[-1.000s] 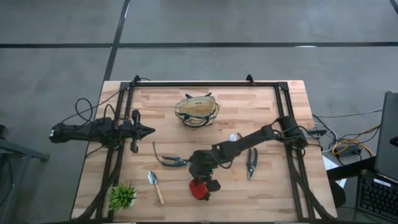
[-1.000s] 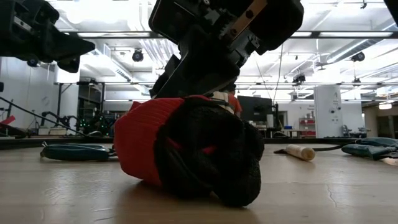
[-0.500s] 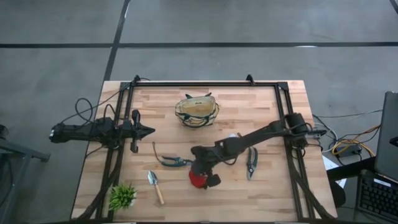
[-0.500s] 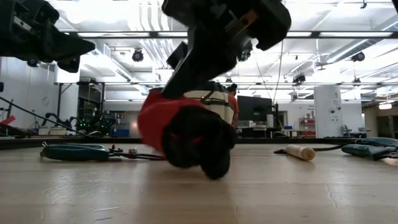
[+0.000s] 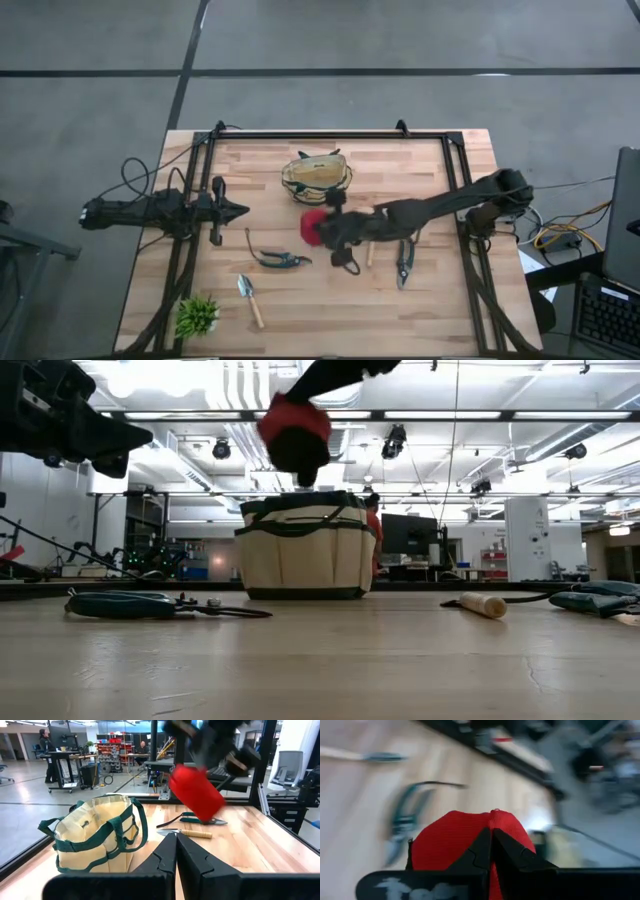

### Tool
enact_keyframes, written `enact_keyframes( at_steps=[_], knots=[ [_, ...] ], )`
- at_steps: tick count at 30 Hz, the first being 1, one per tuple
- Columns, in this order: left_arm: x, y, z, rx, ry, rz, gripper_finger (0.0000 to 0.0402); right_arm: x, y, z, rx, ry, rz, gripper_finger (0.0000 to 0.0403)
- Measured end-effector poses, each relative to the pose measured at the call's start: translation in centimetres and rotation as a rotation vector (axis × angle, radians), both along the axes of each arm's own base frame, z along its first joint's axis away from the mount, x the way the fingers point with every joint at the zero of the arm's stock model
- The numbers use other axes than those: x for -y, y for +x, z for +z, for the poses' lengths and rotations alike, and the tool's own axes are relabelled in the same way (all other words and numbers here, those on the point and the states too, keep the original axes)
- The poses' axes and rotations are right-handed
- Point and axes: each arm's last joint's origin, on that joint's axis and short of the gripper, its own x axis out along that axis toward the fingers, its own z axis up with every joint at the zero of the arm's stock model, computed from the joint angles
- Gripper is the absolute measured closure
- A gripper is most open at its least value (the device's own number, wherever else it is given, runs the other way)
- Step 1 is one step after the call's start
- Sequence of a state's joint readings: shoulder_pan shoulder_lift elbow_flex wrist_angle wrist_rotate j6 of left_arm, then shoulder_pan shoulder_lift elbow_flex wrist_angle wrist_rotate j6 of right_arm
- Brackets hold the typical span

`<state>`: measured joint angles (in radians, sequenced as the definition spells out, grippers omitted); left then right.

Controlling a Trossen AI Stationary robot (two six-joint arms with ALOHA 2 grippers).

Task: Pick & Place Garden tools in Gardening bag
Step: Put the red gloves into the brown gardening bag

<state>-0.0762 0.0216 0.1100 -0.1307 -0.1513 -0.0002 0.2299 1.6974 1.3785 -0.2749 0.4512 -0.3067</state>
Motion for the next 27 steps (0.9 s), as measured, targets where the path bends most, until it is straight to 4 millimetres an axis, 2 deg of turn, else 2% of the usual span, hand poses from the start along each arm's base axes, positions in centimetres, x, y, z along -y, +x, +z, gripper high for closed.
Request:
enact_keyframes(
  at_steps=[5,9,18,27],
  knots=[
    [0.0,0.0,0.0,-0.001,0.000,0.000,0.0387,2.2,-1.0,2.3,0.056,-0.083,-0.105,0.0394],
    [0.0,0.0,0.0,-0.001,0.000,0.000,0.0387,4.5,-0.8,2.9,0.095,-0.081,-0.174,0.0394],
    [0.0,0.0,0.0,-0.001,0.000,0.000,0.0387,9.8,0.4,2.2,0.112,-0.129,-0.296,0.0394],
    [0.0,0.0,-0.1,-0.007,0.001,0.000,0.0387,12.9,1.6,0.4,0.097,-0.131,-0.368,0.0394]
  ],
)
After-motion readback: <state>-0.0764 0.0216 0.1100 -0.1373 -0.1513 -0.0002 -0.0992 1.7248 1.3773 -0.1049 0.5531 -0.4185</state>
